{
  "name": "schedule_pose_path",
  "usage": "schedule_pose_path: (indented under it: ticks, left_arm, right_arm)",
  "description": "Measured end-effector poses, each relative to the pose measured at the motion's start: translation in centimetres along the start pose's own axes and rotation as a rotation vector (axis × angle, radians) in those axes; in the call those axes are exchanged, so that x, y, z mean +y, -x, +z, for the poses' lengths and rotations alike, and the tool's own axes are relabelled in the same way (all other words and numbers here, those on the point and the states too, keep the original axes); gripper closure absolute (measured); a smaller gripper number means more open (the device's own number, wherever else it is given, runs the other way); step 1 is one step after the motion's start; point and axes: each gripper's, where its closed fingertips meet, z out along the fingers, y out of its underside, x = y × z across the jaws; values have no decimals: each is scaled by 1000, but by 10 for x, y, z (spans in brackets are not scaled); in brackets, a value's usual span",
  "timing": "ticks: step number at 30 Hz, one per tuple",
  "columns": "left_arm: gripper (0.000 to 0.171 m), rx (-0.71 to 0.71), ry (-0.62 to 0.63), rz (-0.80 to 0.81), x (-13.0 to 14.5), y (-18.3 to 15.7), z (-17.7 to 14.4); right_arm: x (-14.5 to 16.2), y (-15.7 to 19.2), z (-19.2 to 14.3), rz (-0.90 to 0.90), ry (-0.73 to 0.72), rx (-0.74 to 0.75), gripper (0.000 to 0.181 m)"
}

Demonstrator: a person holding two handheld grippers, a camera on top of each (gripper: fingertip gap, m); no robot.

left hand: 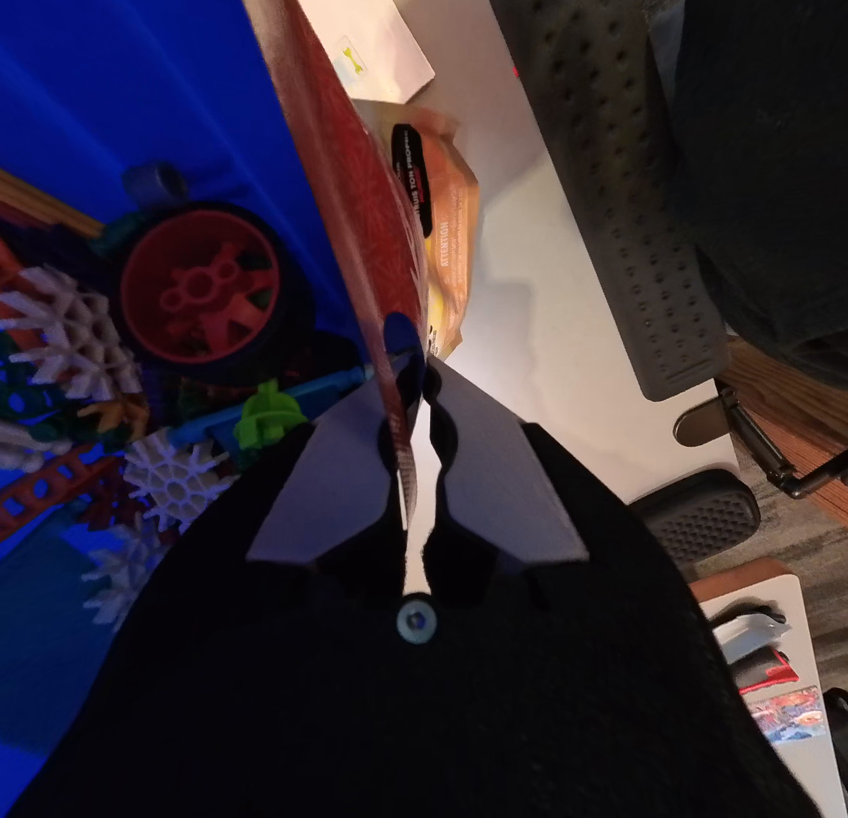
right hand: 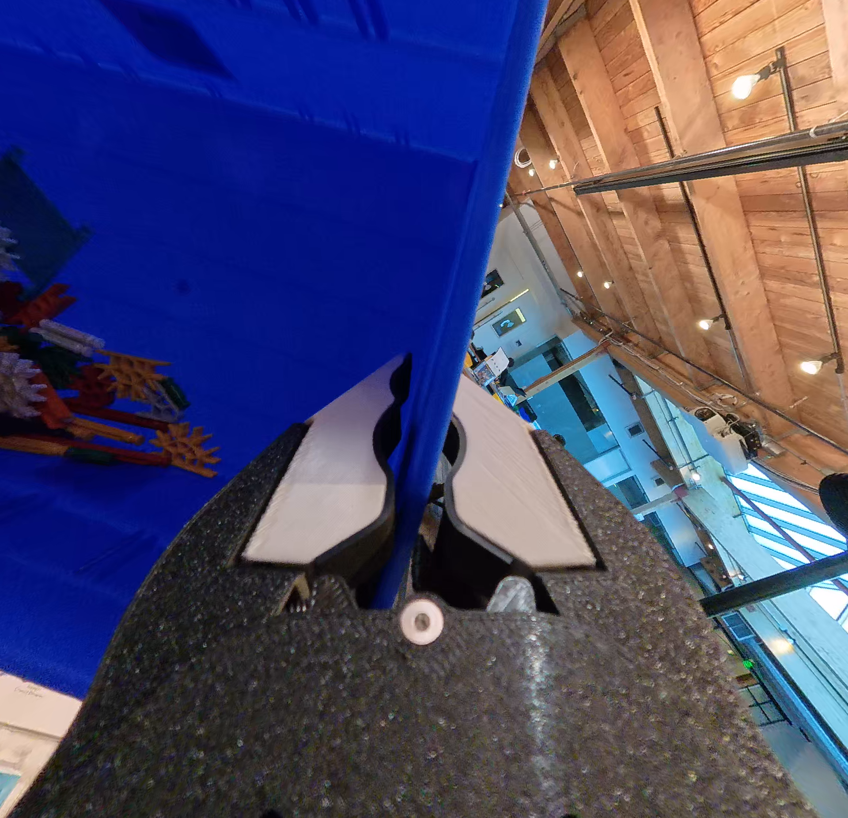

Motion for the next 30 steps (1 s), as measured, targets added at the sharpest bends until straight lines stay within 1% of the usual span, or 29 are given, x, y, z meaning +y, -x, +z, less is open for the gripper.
schedule_pose_path:
  ticks: [9,12,14,15,17,19,21,23,24,26,30]
  left_arm:
    - [171,20,12,-20,7,-5,16]
    - [171,24,8,-12,6,-7,18]
    - [171,37,3,3,3,-9,18]
    - [171,48,-4,-8,1,-11,18]
    - [171,31,4,14,1,-9,17]
    - [171,59,-20,-18,-2,-10,16]
    - [171,43,-6,2,0,-6,16]
    - [171,78,-30,-14,-5,-12,14]
    - [171,72,-26,6,-7,-13,13]
    - [171,78,-38,-7,-9,-10,11]
    - [171,67,-50,1,-12,-7,9]
  right_arm:
    - [3,14,-2,-7,3,-3,177]
    - [1,12,-3,-11,-12,15,178]
    - [7,15,-1,-13,15,1,178]
    - [6,13,-2,-9,-2,10,178]
    - [10,16,-1,1,14,4,178]
    - [6,12,-4,-10,-11,24,178]
    - [10,16,0,-7,6,11,178]
    - [5,8,-3,-29,-21,27,179]
    - [6,6,-1,-18,-23,31,179]
    - [9,11,1,-29,-11,17,178]
    - [4,9,-1,-34,-15,32,179]
